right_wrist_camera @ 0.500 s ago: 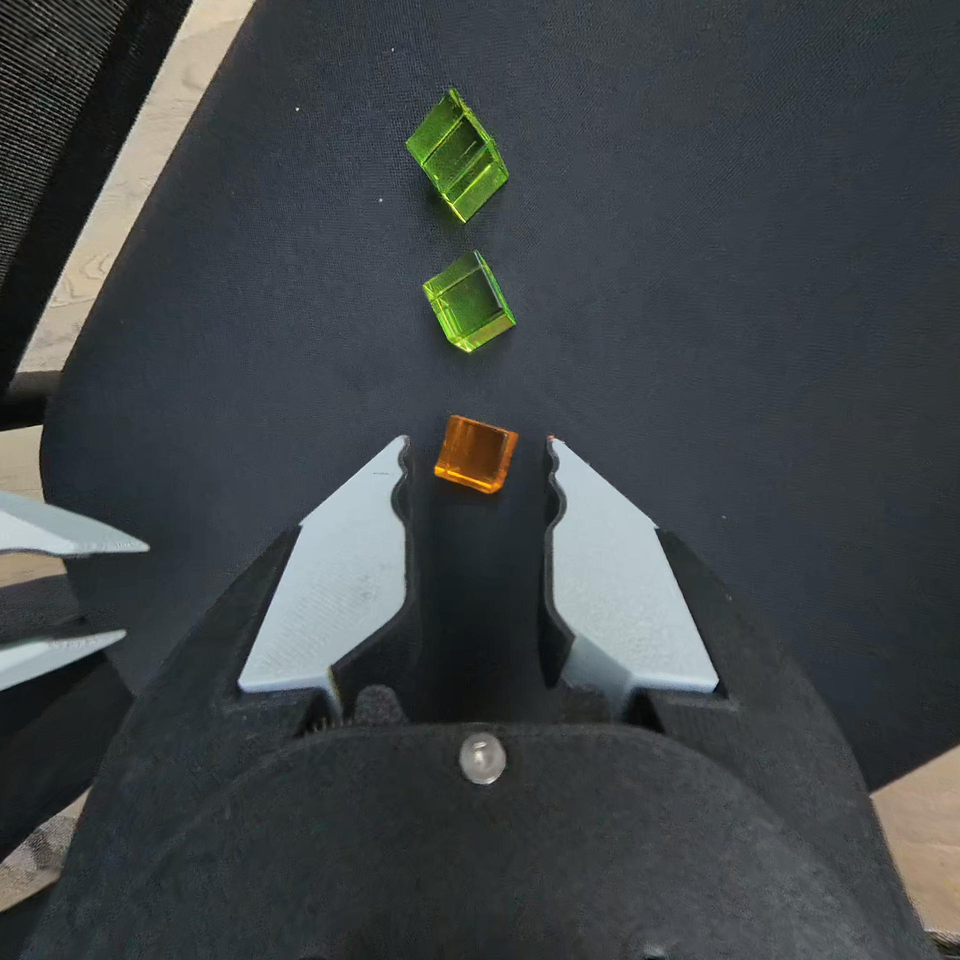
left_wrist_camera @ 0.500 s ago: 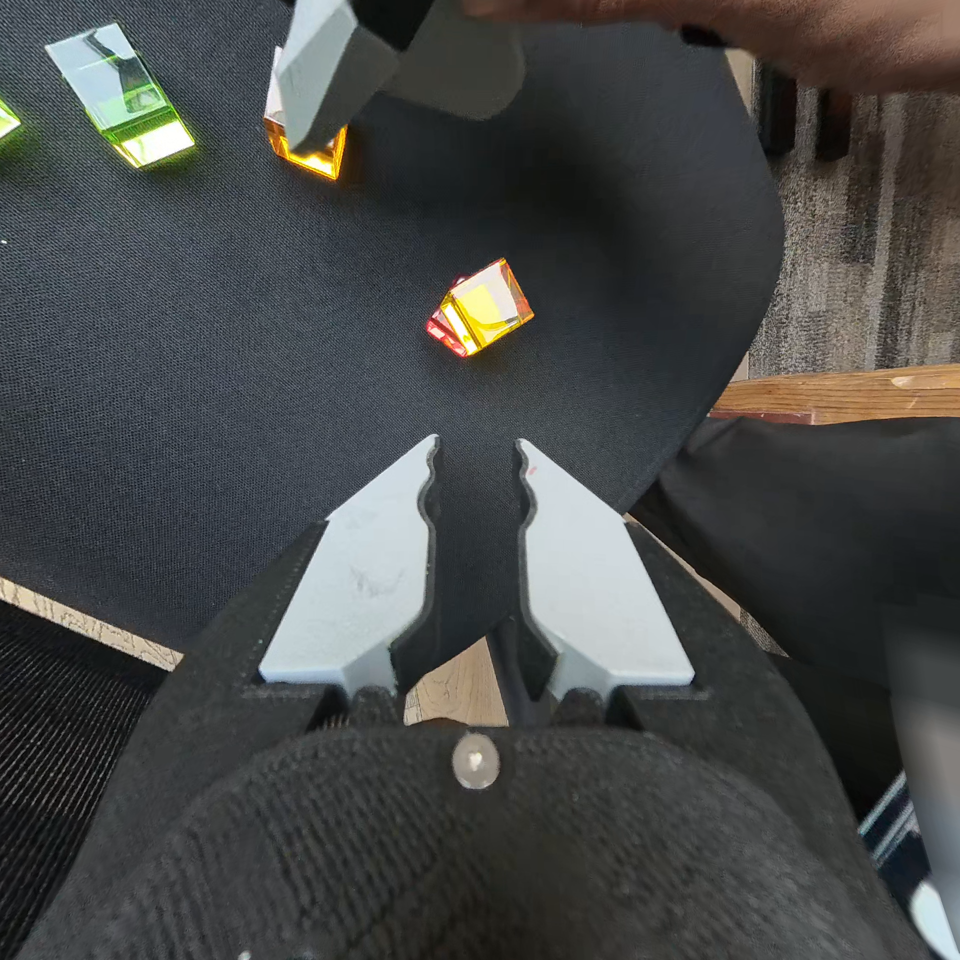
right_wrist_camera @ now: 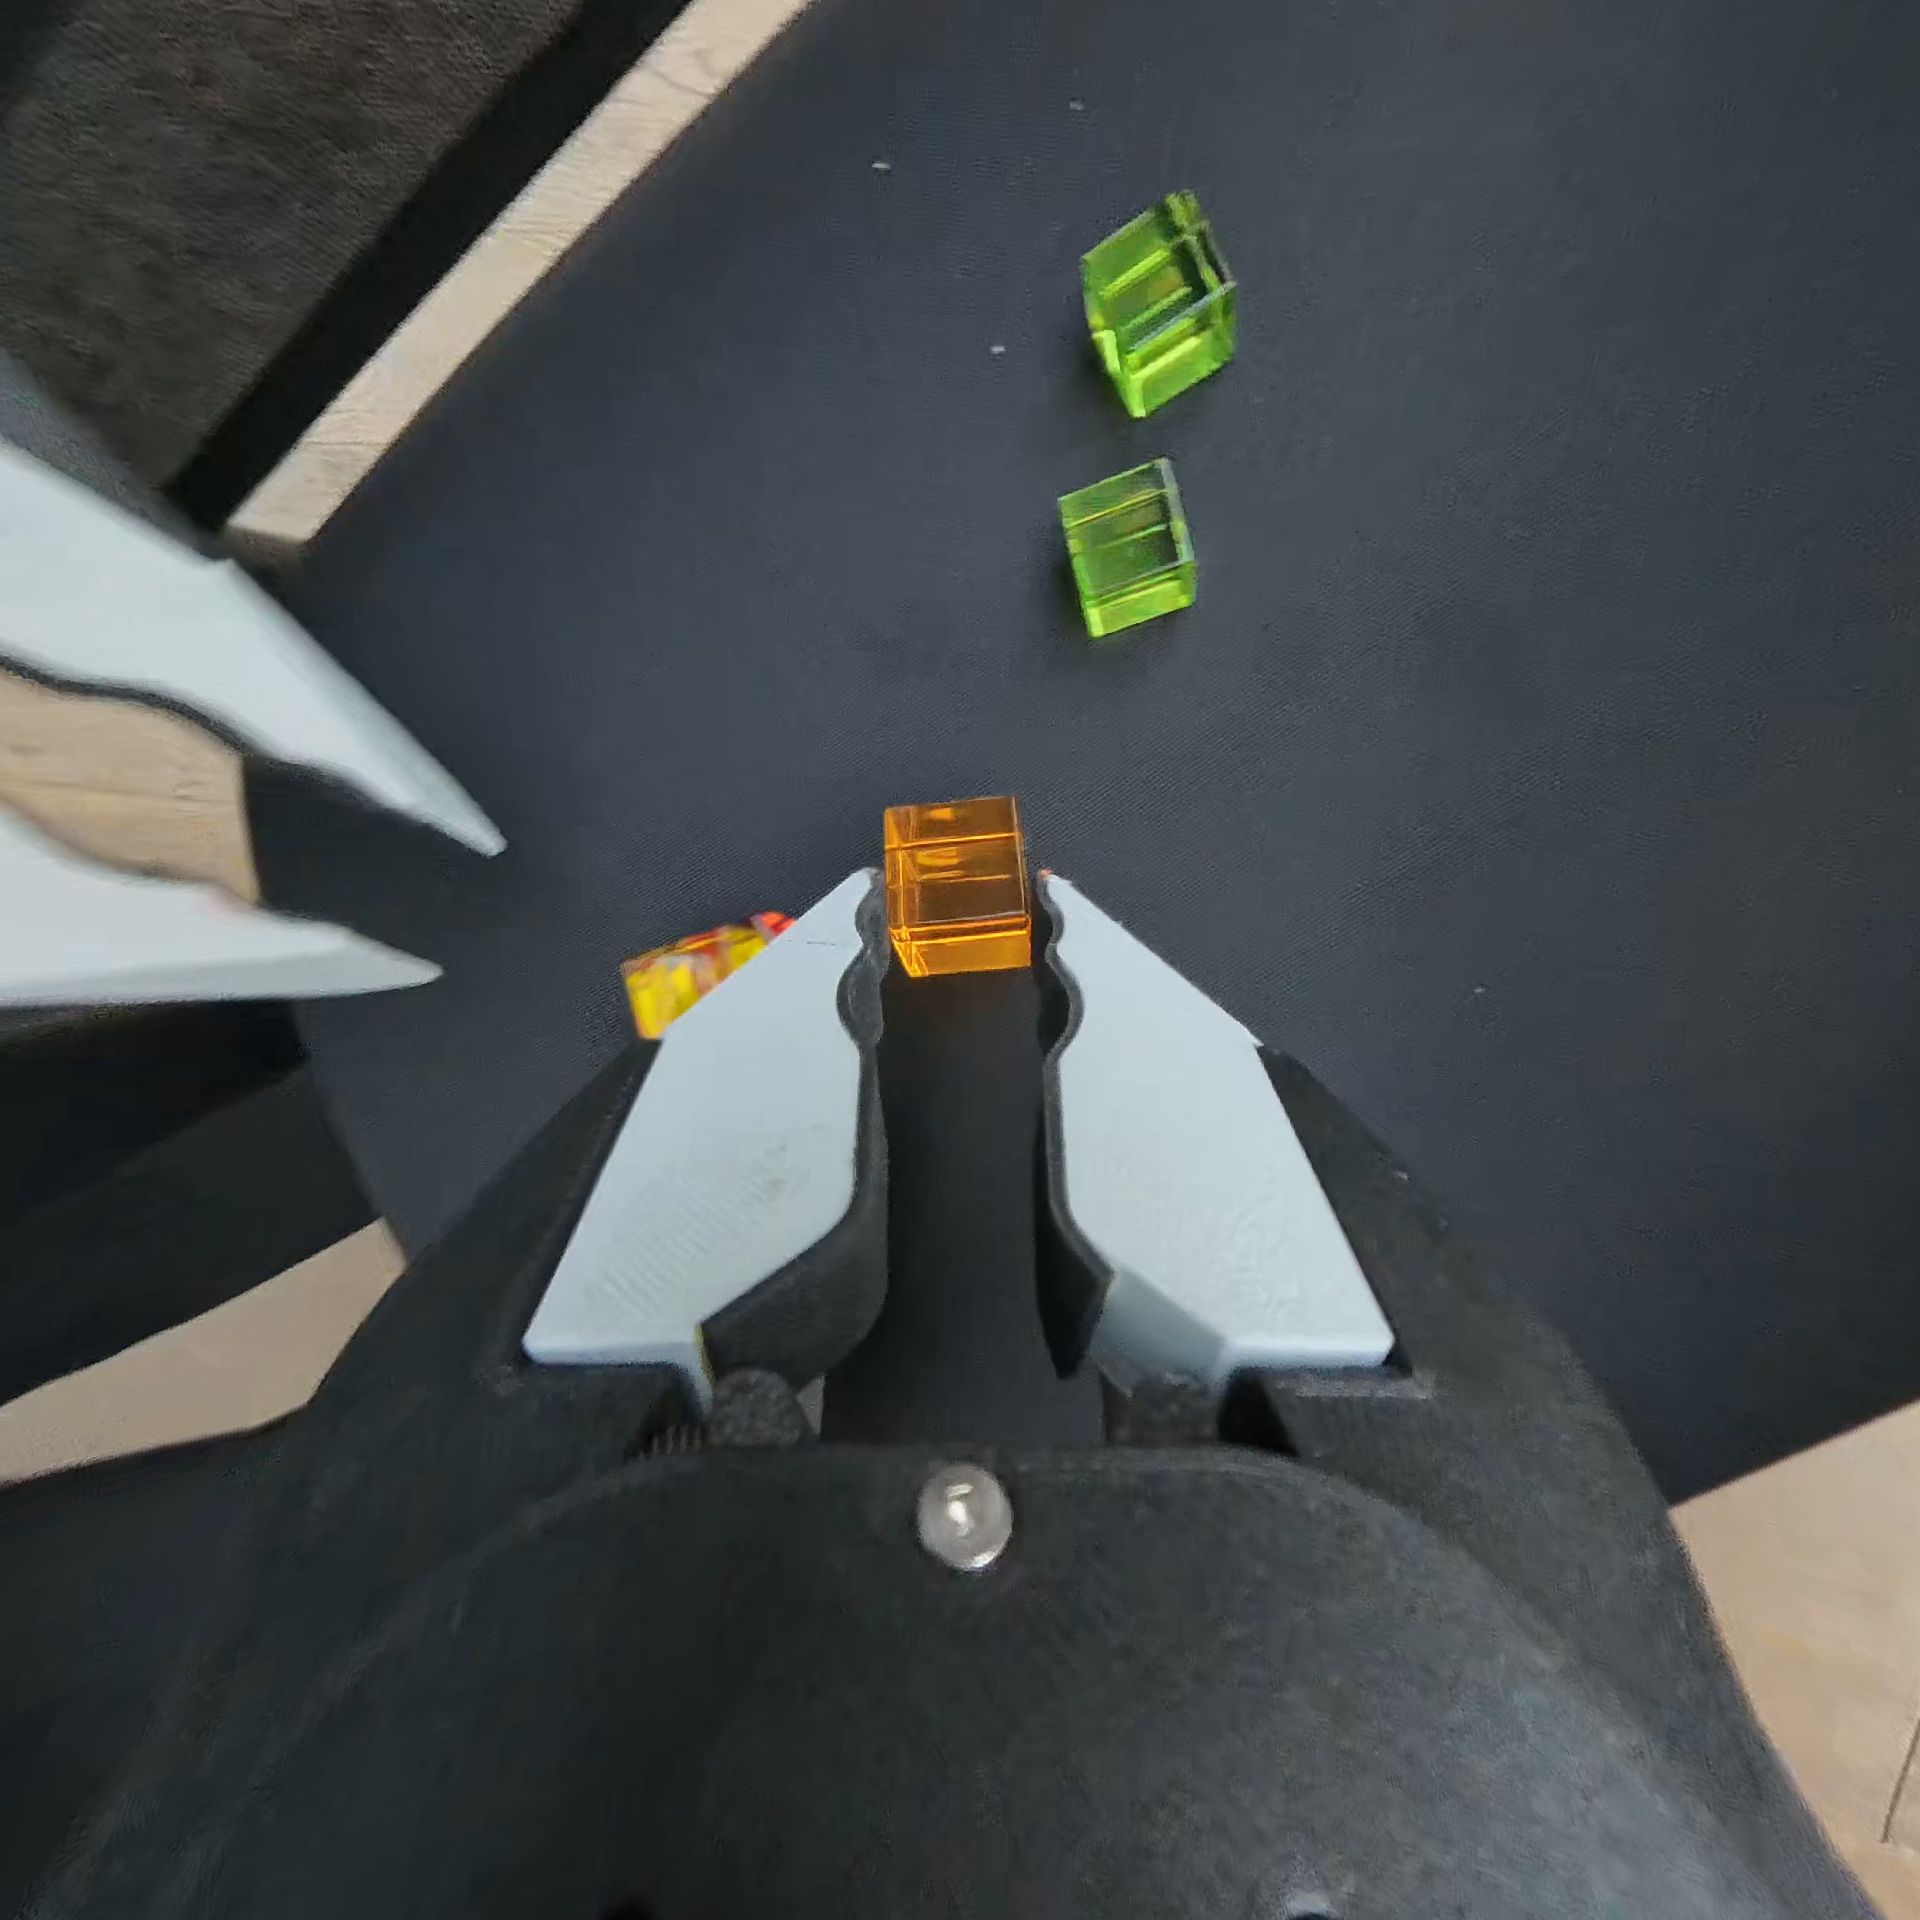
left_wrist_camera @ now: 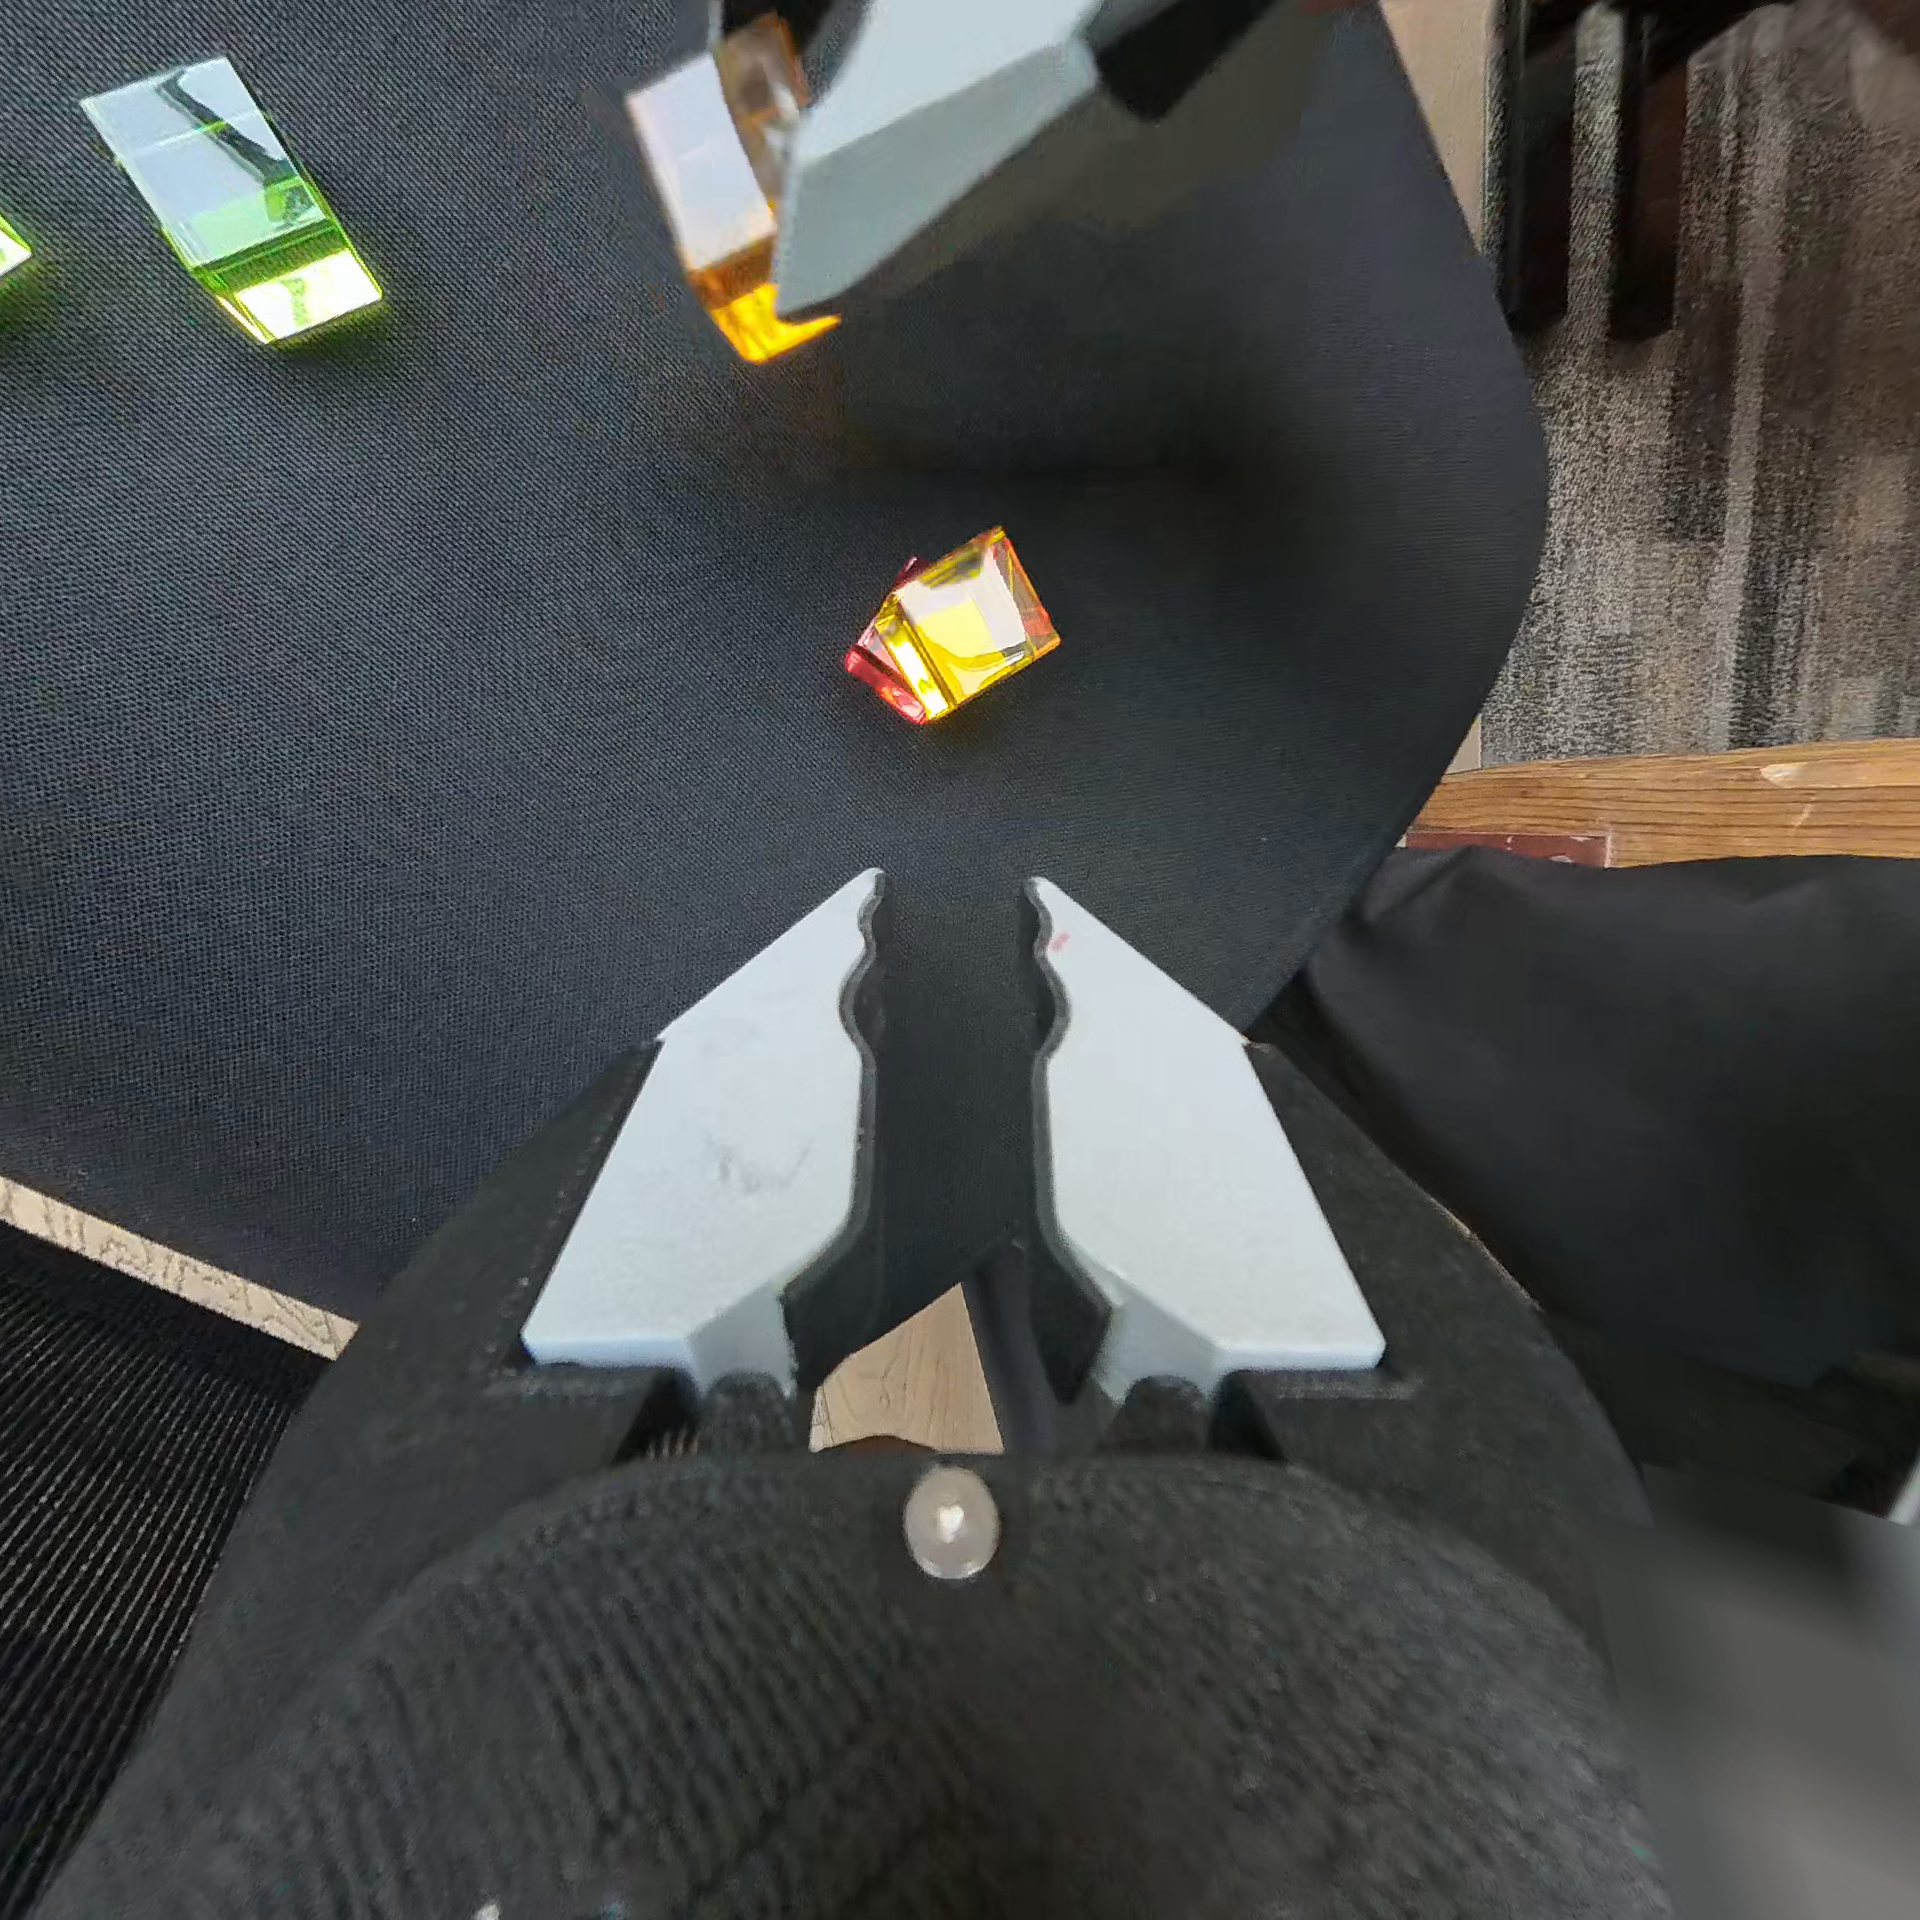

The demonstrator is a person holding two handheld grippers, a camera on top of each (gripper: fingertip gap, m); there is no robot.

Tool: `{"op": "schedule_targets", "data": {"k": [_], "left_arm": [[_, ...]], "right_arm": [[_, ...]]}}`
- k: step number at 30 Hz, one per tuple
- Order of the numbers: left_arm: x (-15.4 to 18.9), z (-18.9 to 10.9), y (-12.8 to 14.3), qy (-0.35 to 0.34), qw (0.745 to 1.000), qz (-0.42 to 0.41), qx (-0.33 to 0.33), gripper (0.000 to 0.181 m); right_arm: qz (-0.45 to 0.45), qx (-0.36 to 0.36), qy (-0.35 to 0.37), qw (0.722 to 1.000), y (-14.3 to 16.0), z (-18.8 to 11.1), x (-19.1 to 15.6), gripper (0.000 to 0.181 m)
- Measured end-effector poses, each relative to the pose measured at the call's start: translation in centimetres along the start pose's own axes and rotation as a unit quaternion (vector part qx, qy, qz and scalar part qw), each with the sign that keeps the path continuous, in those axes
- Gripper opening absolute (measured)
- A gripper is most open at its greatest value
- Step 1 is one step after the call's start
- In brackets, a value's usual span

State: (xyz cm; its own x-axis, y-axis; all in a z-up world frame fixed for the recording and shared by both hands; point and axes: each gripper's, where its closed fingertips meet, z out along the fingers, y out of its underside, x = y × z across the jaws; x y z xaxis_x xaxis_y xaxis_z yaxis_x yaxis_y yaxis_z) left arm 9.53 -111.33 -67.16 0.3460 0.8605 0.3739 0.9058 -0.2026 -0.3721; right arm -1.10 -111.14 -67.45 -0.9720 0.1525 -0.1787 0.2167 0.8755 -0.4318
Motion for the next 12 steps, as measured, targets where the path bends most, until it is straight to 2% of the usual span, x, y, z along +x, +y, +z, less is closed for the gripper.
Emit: {"op": "schedule_targets", "data": {"k": [4,9,12], "left_arm": [[0.0,0.0,0.0,0.001,1.0,-0.005,0.001,0.022],[-0.3,0.1,0.1,-0.001,1.0,-0.007,-0.002,0.022],[-0.3,-0.7,-1.1,0.008,1.0,-0.001,0.027,0.022]], "right_arm": [[-0.034,0.016,-0.035,0.999,0.1,-2.4,-2.9,0.024],[-0.073,0.033,-0.045,0.996,-0.1,-4.4,-5.7,0.024],[-0.052,0.061,-0.063,0.995,-1.0,-6.3,-7.0,0.024]]}}
